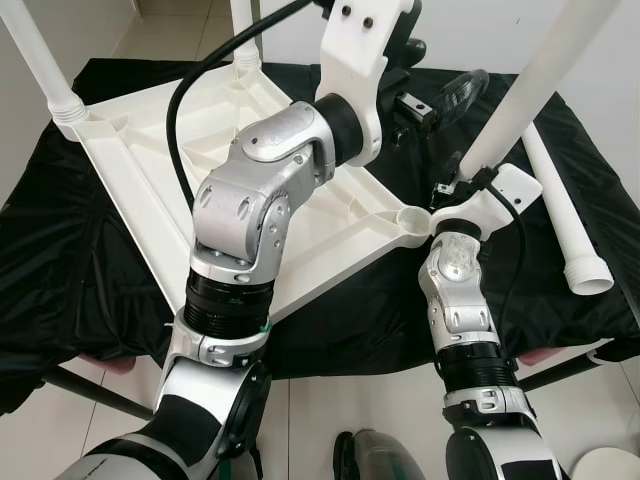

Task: Building children table

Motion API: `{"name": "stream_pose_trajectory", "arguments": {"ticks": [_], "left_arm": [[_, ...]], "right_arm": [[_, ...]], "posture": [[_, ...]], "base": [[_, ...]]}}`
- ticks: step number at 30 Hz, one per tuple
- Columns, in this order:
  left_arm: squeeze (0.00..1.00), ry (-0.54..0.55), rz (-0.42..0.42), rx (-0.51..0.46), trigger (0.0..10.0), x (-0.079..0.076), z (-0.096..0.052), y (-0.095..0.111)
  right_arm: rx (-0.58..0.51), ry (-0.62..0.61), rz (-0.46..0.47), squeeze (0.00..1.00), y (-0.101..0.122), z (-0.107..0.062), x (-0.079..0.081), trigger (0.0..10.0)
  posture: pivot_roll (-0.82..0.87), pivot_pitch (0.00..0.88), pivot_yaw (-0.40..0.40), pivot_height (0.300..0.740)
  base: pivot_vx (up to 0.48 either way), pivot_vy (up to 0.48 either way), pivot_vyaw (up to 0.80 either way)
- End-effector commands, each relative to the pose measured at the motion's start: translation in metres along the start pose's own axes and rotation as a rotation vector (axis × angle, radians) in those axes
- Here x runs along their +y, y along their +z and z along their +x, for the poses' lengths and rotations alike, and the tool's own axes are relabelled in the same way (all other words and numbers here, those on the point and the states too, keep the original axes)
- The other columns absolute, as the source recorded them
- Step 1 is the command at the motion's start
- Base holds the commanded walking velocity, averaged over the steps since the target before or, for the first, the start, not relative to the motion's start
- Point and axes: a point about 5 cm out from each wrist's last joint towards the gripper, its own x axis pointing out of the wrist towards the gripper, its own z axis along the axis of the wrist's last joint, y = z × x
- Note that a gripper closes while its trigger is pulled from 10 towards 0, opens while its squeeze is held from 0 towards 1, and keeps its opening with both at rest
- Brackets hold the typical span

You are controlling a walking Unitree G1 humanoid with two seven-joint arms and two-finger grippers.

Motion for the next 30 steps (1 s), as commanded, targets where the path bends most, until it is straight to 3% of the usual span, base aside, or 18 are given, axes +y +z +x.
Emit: {"name": "stream_pose_trajectory", "arguments": {"ticks": [1,6,9,10,13,16,25,28,30], "left_arm": [[0.0,0.0,-0.024,0.02,10.0,-0.004,0.0,-0.008],[0.0,0.045,0.028,0.081,10.0,0.003,-0.007,-0.026],[0.0,0.077,0.096,0.195,10.0,0.007,-0.016,-0.054],[0.0,0.077,0.096,0.195,10.0,0.007,-0.016,-0.054],[0.0,0.099,0.089,0.333,10.0,0.006,-0.03,-0.09],[0.0,0.111,0.093,0.367,10.0,0.004,-0.036,-0.102],[0.0,0.224,0.071,0.344,10.0,0.013,-0.047,-0.108],[0.0,0.278,0.182,0.335,10.0,0.022,-0.052,-0.106],[0.0,0.27,0.194,0.343,10.0,0.022,-0.054,-0.107]], "right_arm": [[0.006,0.016,0.02,0.0,0.003,0.002,0.003,10.0],[0.028,0.084,0.022,0.0,0.006,0.001,0.009,10.0],[0.046,0.214,0.011,0.0,0.009,0.001,0.015,10.0],[0.046,0.214,0.011,0.0,0.009,0.001,0.015,10.0],[0.037,0.332,-0.064,0.0,0.011,0.009,0.013,10.0],[0.026,0.372,-0.111,0.0,0.011,0.015,0.011,10.0],[0.048,0.435,-0.107,0.0,0.01,0.02,0.01,10.0],[0.069,0.438,-0.12,0.0,0.007,0.019,0.006,10.0],[0.075,0.435,-0.119,0.0,0.006,0.019,0.005,10.0]], "posture": [[-0.1,0.033,0.002,0.74],[-0.1,0.034,0.0,0.74],[-0.1,0.035,-0.001,0.74],[-0.1,0.035,-0.001,0.74],[-0.11,0.031,-0.003,0.74],[-0.11,0.032,-0.002,0.74],[-0.12,0.029,-0.02,0.74],[-0.12,0.026,-0.026,0.74],[-0.12,0.025,-0.026,0.74]], "base": [[0.0,0.0,0.0],[0.0,0.0,0.0],[0.0,0.0,0.0],[0.0,0.0,0.0],[0.0,0.0,0.0],[0.0,0.0,0.0],[0.0,0.0,0.0],[0.0,0.0,0.0],[0.0,0.0,0.0]]}}
